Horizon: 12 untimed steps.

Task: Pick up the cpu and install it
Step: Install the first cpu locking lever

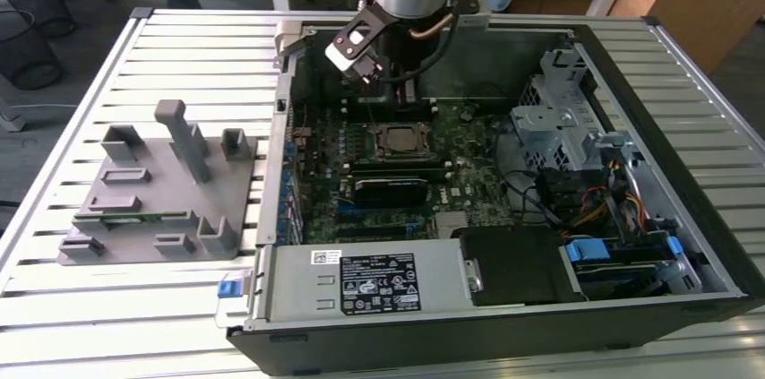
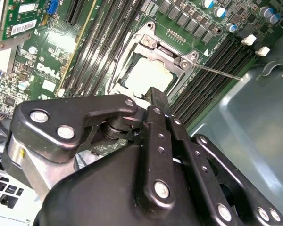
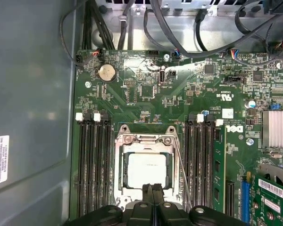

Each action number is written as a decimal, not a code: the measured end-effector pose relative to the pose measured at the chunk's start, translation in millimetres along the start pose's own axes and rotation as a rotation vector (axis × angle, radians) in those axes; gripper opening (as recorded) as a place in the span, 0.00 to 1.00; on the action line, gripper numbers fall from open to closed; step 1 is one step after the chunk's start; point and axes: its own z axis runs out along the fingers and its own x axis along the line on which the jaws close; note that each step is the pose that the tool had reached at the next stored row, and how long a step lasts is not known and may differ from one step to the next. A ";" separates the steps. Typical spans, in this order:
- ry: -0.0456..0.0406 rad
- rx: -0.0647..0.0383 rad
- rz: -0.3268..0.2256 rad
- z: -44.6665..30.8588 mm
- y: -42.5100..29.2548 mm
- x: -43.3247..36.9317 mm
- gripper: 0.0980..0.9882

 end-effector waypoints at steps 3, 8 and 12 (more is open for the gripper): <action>0.0000 0.000 0.000 -4.9 0.2 0.2 0.01; 0.0004 0.000 -0.006 -6.9 0.2 0.3 0.01; 0.0030 0.003 -0.076 -6.6 0.0 0.2 0.01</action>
